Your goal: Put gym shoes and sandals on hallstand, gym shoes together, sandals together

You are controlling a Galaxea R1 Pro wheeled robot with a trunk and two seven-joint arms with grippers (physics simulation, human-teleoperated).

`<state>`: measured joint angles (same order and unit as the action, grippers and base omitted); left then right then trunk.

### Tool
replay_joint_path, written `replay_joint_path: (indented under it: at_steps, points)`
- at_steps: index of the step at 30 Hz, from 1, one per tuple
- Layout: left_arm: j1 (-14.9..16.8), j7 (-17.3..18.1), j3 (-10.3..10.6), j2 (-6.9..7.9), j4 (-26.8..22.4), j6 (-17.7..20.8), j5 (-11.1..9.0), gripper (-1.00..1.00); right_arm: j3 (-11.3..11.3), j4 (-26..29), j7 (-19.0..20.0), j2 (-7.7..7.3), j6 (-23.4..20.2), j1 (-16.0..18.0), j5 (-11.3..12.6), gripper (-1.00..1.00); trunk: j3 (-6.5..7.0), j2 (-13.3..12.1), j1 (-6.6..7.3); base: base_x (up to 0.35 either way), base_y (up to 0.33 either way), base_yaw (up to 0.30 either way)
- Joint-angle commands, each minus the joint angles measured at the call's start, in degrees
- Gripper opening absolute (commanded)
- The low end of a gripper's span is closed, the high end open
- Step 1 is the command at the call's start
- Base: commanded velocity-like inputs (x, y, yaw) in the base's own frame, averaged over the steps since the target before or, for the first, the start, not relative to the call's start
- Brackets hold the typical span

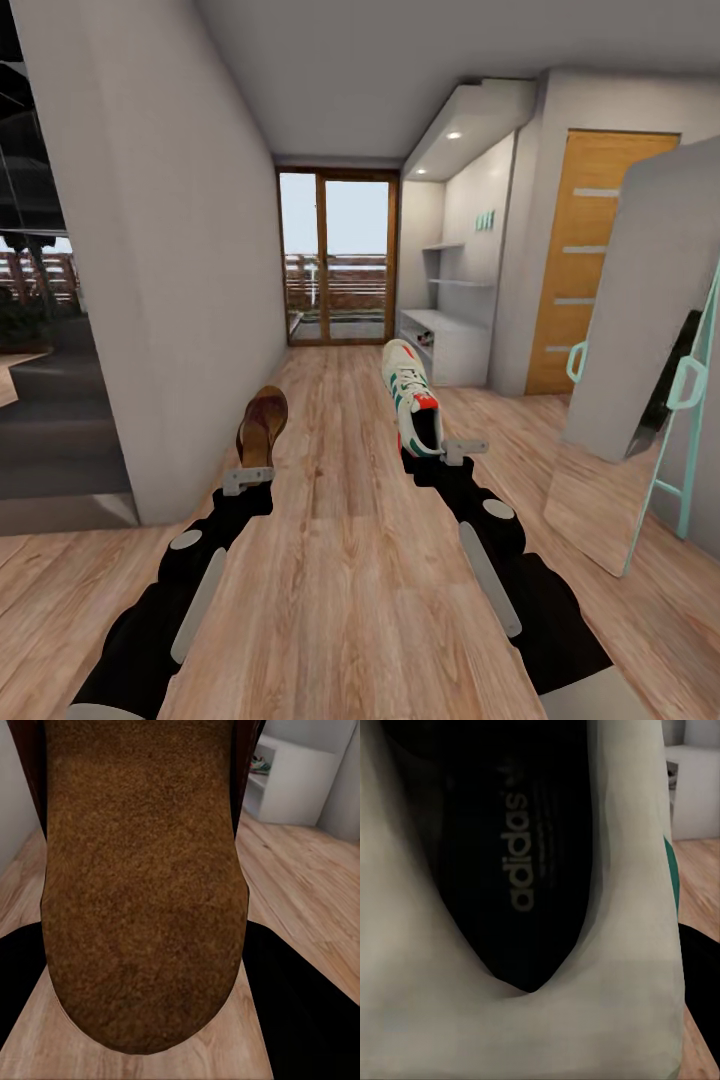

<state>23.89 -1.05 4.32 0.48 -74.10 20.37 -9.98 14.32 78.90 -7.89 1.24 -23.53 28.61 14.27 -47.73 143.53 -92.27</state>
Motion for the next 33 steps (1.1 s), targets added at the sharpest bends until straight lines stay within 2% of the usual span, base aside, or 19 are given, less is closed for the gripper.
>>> replay_joint_path:
  at_steps: [1,33]
  points:
    - [0.0,-0.2,0.1,0.04,-0.1,0.3,-0.5,-1.0,0.1,0.1,-0.5,-0.01,-0.2,0.0,0.6,-1.0,-0.07,0.0,-0.02,0.346,0.0,0.0]
    - [0.1,-0.2,0.1,0.04,-0.1,0.3,-0.5,-1.0,0.2,0.1,-0.5,-0.01,-0.2,0.0,0.6,-1.0,-0.07,0.0,-0.02,0.346,0.0,0.0]
